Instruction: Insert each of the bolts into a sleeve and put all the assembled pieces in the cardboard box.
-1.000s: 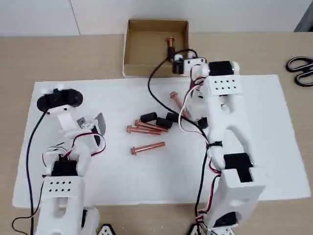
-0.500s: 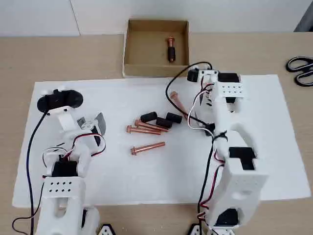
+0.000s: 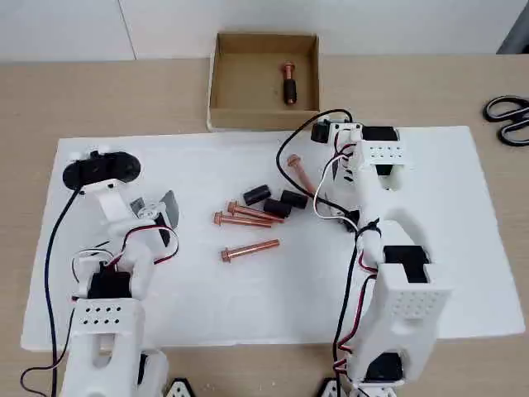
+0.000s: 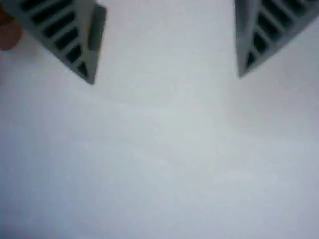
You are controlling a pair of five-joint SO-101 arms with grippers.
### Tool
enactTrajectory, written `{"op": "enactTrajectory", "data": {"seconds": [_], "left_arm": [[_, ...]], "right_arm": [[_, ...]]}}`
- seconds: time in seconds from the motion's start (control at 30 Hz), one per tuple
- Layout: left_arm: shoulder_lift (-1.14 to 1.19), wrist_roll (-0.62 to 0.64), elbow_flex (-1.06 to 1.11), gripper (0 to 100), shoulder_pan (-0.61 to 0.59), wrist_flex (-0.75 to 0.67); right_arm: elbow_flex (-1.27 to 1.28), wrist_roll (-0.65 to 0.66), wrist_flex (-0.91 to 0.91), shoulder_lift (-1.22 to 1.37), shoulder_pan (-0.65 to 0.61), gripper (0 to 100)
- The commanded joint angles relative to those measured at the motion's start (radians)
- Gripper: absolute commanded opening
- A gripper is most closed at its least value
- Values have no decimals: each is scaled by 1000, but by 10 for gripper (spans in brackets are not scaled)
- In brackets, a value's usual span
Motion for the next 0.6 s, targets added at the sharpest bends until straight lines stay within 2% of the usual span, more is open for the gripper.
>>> {"op": "enactTrajectory", "data": {"seconds": [0.0,0.37,0.43,0.5,0.57], "left_arm": [[-14,2,-4,174,0,-23],[-14,2,-4,174,0,-23],[-14,2,-4,174,0,-23],[-14,2,-4,174,0,-23],[-14,2,-4,174,0,-23]], "right_arm": [[5,2,-12,-2,8,139],[-3,2,-18,107,8,136],[-18,2,-8,107,8,95],[-43,-2,2,107,12,10],[-77,-2,39,107,15,17]]}}
